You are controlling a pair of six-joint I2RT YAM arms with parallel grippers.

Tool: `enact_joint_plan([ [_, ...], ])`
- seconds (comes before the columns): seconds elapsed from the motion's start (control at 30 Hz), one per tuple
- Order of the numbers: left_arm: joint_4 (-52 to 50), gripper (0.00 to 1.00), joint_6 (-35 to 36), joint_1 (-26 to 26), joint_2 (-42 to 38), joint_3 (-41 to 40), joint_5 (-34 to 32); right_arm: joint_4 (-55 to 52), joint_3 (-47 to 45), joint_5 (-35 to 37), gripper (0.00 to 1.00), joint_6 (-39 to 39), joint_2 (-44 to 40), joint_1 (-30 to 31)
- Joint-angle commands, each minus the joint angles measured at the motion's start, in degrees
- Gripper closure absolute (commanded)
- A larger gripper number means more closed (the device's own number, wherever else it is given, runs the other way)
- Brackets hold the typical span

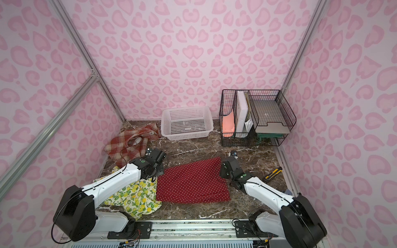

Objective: Roll up the skirts
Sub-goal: Move the skirt to the center of the board.

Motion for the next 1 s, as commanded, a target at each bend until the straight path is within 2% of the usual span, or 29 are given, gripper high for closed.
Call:
enact_joint_plan([
  [0.0,4.63,0.35,1.63,2.65,4.33,0.87,5.67,5.56,1.05,-7.24,0.38,-4.25,5.60,0.74],
  [0.2,6.51,0.37,2.34,3.84,10.96,2.42,9.32,4.43,0.28,-4.19,0.39,-3.14,10.25,1.05],
  [0.33,6.55,0.37,2.65,4.24,12.84,3.16,9.36,4.95,0.03,-6.43,0.44,-3.70,12.55,1.11],
  [0.43,6.16,0.38,2.75,4.41,13.88,3.77,8.95,6.36,-0.23,-9.57,0.65,-3.66,14.47,1.47],
  [0.5,6.19,0.39,2.71,4.41,13.58,3.85,8.74,6.35,-0.32,-9.13,0.81,-3.28,14.79,1.87],
  [0.6,5.38,0.39,2.92,4.39,13.06,4.84,8.60,5.85,-0.54,-7.61,1.00,-3.18,14.32,1.63],
  [0.77,4.37,0.39,3.01,4.41,11.74,6.01,8.96,3.49,-0.15,-5.15,1.00,-3.21,12.93,0.00],
  [0.97,4.77,0.39,2.93,4.41,11.39,5.88,9.55,0.25,-1.28,-1.12,1.00,-4.18,9.66,-4.92],
])
